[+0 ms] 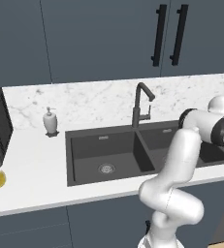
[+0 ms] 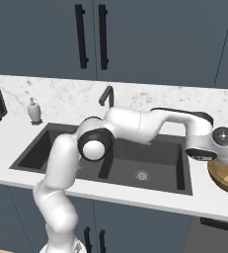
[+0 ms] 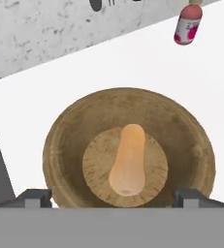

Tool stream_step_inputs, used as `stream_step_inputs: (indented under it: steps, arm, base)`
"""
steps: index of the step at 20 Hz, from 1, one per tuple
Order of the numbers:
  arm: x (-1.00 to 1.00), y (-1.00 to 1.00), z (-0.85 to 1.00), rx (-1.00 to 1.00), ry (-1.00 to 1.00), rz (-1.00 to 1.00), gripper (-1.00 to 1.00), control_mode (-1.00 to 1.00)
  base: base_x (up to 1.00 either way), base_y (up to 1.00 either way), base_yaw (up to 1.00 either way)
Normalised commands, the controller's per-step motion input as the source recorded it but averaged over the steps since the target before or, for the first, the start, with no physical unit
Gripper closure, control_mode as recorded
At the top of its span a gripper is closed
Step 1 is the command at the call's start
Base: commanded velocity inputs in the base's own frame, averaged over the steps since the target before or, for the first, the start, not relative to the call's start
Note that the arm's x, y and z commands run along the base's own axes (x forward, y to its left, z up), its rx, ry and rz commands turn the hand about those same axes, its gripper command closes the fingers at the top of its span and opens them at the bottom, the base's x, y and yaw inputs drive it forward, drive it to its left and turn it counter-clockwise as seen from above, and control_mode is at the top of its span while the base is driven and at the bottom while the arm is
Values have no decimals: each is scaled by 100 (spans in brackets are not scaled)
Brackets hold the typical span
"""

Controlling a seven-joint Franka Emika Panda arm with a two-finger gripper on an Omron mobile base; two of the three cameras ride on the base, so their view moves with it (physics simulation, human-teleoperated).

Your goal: Pick the squash from the sink and place it in the bowl. Then pick the bowl and place it in the microwave. Then close the microwave door and press the start button.

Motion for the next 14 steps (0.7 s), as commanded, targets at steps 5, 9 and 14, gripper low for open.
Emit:
stream_step_inputs:
  steps: [5,9,14]
  arm:
    - [0,81,15,-20,39,7,-100,-100]
    - [0,73,7,-16,46,7,-100,-100]
    - [0,41,33,-6,43,4,-100,-100]
  base:
    - [0,0,0]
    - [0,0,0]
    - [0,0,0]
